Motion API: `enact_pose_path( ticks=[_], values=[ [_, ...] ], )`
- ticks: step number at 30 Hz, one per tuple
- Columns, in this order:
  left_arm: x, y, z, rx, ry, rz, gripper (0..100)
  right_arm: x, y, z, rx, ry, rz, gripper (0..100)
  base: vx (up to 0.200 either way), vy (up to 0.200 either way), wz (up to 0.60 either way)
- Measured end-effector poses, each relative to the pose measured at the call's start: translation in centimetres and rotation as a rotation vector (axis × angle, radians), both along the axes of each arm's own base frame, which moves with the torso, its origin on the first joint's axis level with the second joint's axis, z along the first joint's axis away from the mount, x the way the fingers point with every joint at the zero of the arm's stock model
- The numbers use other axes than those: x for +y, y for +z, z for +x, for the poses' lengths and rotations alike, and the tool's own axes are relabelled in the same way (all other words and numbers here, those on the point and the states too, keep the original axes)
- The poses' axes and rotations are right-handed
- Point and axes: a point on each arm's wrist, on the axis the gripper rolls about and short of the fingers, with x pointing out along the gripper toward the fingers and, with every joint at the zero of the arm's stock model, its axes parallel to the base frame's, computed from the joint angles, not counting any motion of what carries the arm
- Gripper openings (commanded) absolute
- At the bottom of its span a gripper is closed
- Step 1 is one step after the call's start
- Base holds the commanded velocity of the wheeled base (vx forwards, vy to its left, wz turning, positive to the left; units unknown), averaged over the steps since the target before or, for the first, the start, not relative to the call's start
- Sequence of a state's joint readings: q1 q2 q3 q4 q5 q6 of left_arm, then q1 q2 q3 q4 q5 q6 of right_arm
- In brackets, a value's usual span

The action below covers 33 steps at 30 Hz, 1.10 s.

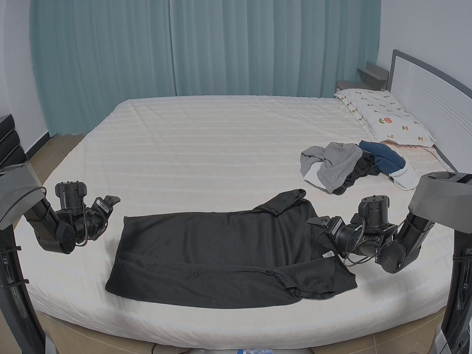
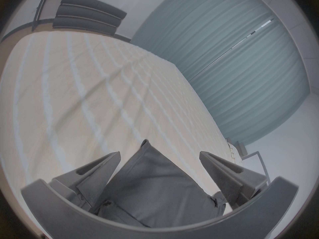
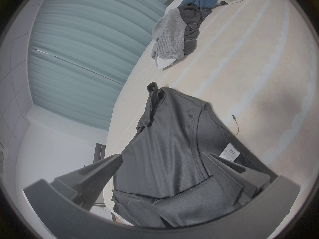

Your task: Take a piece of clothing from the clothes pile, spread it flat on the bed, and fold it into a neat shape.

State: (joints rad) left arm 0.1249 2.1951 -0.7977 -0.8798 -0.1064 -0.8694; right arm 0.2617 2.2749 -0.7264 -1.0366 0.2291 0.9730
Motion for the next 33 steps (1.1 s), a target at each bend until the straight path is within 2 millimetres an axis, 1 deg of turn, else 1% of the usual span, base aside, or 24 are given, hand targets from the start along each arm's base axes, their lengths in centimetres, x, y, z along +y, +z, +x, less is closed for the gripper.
enact_pose_path(
  ticks=[2,8,12,15,19,23,26,33],
  values=[
    [0.1,0.2,0.7,-0.008,-0.013,0.021,100,0.0,-0.2,0.1,0.002,-0.002,-0.001,100,0.0,0.0,0.0],
    [0.3,0.0,4.0,-0.041,-0.092,0.063,100,-0.3,-1.2,0.5,0.006,-0.008,-0.005,100,0.0,0.0,0.0],
    [0.5,-1.0,6.1,-0.04,-0.189,0.073,100,-0.4,-1.5,0.6,-0.014,-0.011,-0.004,100,0.0,0.0,0.0],
    [0.7,-2.3,7.2,-0.001,-0.262,0.075,100,-0.8,-1.2,0.8,-0.069,-0.017,0.007,100,0.0,0.0,0.0],
    [1.1,-3.4,7.9,0.009,-0.29,0.096,100,-1.1,-1.8,0.7,-0.076,-0.021,0.006,100,0.0,0.0,0.0],
    [1.3,-4.7,8.1,0.026,-0.308,0.133,100,-0.7,-2.9,0.2,-0.065,0.01,-0.031,100,0.0,0.0,0.0],
    [1.3,-5.3,8.1,0.036,-0.315,0.144,100,-0.6,-3.4,0.0,-0.06,0.018,-0.04,100,0.0,0.0,0.0],
    [1.2,-5.6,8.3,0.007,-0.316,0.155,100,-0.5,-4.0,-0.2,-0.045,0.023,-0.044,100,0.0,0.0,0.0]
  ],
)
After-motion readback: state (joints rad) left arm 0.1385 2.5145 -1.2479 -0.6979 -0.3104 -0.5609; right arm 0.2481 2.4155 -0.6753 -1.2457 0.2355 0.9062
